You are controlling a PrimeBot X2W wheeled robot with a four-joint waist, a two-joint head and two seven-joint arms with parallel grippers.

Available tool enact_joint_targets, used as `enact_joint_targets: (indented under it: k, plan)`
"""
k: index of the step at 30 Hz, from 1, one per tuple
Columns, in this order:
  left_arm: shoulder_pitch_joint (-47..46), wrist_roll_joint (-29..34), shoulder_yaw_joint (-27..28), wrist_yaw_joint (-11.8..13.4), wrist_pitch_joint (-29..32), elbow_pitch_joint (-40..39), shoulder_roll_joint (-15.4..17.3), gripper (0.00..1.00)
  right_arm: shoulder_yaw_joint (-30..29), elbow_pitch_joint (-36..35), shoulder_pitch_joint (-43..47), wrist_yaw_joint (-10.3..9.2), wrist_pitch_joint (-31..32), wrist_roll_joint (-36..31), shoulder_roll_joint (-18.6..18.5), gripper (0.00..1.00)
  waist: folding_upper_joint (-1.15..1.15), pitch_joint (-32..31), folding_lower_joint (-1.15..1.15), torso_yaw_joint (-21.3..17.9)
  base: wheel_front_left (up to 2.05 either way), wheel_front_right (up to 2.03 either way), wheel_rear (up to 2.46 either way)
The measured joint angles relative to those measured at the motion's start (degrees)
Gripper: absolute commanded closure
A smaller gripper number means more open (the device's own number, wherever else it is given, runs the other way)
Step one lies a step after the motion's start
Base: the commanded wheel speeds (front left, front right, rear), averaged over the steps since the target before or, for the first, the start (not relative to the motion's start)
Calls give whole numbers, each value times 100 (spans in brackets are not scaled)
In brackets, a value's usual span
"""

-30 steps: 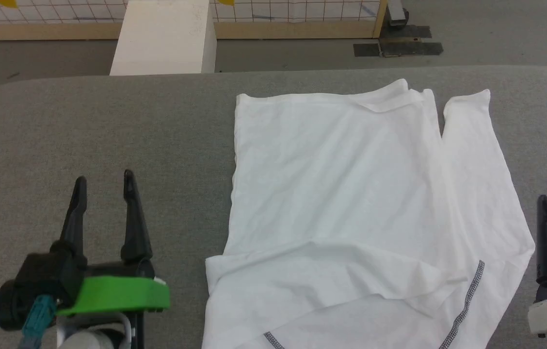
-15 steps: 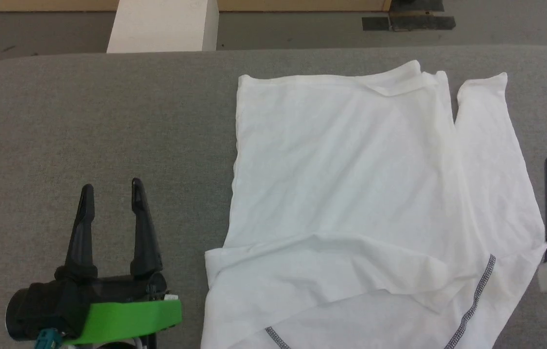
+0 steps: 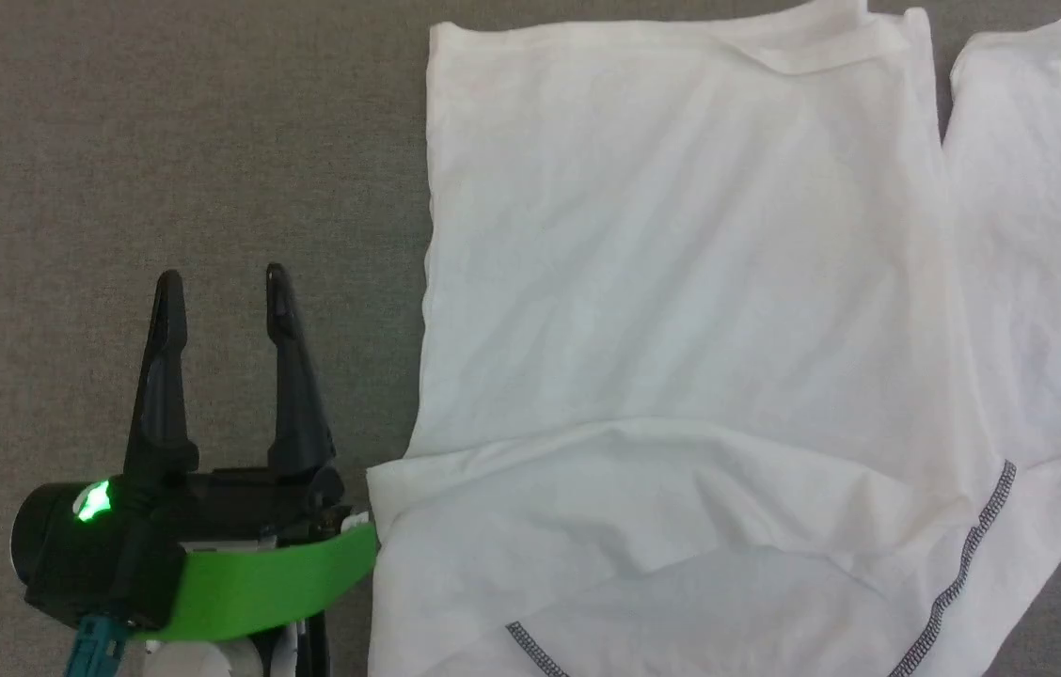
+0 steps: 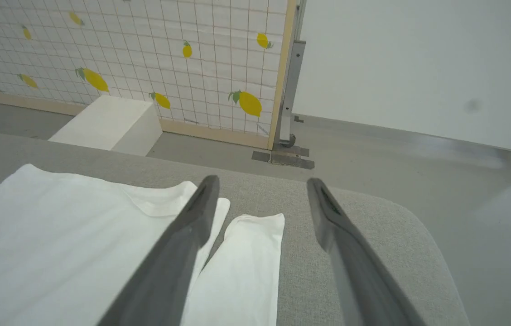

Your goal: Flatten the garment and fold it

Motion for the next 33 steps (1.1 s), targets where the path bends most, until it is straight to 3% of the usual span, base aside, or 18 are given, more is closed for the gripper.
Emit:
enact_joint_targets:
  k: [10,21,22,23,24,33]
  plan:
    - [-291,112,-135,-249,0,133,-341,0,5,1243,-844,0,505,-153,-714,0,0,824,0,260,0,0,0]
    - [-415,350,-164,-579,0,253,-698,0,96,1844,-1014,0,554,-289,-802,0,0,1458,1,847,0,0,0]
    - [-415,355,-153,-594,0,269,-709,0,87,1878,-1022,0,555,-311,-795,6,0,1491,1,884,0,0,0]
    - [-415,359,-137,-625,0,280,-721,0,62,1911,-1044,0,555,-313,-783,29,0,1521,0,915,0,0,0]
    - [-415,366,-129,-631,0,291,-730,0,49,1927,-1074,0,555,-314,-778,100,0,1541,0,935,0,0,0]
    - [-382,399,93,-784,0,444,-802,0,-65,2191,-1157,0,182,-309,-544,100,0,1352,0,925,0,0,0]
